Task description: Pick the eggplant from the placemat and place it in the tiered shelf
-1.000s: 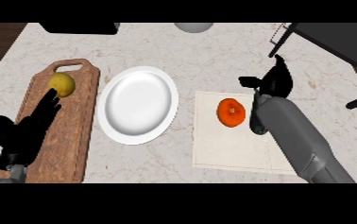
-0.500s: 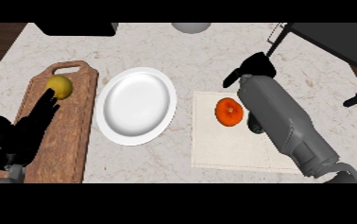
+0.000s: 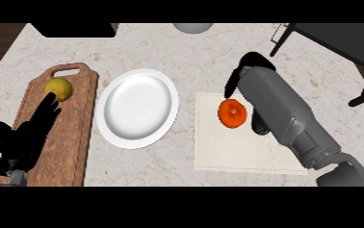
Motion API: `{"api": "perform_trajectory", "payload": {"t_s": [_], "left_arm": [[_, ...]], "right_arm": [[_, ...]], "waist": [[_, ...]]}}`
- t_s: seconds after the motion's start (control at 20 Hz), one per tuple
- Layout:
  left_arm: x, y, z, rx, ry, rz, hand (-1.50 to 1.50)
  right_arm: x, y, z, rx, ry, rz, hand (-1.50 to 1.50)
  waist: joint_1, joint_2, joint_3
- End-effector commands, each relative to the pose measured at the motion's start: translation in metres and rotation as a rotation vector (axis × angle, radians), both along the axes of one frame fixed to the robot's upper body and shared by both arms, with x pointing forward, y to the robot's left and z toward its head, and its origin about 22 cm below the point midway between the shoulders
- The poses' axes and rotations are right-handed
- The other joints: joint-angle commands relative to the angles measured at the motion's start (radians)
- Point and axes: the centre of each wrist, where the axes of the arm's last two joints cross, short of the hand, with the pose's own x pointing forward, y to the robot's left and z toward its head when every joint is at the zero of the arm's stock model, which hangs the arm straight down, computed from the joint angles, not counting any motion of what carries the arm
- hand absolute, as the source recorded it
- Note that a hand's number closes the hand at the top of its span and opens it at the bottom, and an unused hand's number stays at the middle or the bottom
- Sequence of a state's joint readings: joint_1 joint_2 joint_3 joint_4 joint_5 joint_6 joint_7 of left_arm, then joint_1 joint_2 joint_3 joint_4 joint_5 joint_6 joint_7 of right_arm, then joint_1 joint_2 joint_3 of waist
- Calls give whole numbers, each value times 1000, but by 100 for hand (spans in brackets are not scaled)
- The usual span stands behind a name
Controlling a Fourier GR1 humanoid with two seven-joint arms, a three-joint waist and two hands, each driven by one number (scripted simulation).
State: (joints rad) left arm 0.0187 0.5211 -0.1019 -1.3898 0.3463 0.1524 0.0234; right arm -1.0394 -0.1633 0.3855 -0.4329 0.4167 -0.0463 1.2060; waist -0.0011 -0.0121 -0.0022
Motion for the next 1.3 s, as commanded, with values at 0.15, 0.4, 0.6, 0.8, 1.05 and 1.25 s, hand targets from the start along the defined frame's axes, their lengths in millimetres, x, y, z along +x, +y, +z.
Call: {"api": "perform_trajectory", "payload": {"t_s": [0.15, 0.4, 0.6, 0.8, 1.05, 1.25], "left_arm": [[1, -7, -2, 3, 3, 33, 0], [-11, 10, -5, -5, -8, 24, 0], [-6, -2, -1, 2, 0, 22, 0], [-8, 0, -7, 6, 17, 31, 0], [-10, 15, 0, 9, 16, 16, 0], [-9, 15, 1, 13, 2, 7, 0]], "right_arm": [[1, -8, -3, -100, 272, -46, -150], [4, -30, -4, -98, 302, -68, -150], [-3, -26, -11, -103, 295, -65, -150], [-19, -26, -33, -98, 280, -35, -150], [-30, -38, -44, -100, 299, -43, -150], [-33, -51, -44, -81, 284, -43, -150]], "waist": [[-16, 1, 1], [-5, 5, 1], [-14, 1, 1], [-20, 0, 1], [-16, 2, 1], [-7, 5, 1]]}}
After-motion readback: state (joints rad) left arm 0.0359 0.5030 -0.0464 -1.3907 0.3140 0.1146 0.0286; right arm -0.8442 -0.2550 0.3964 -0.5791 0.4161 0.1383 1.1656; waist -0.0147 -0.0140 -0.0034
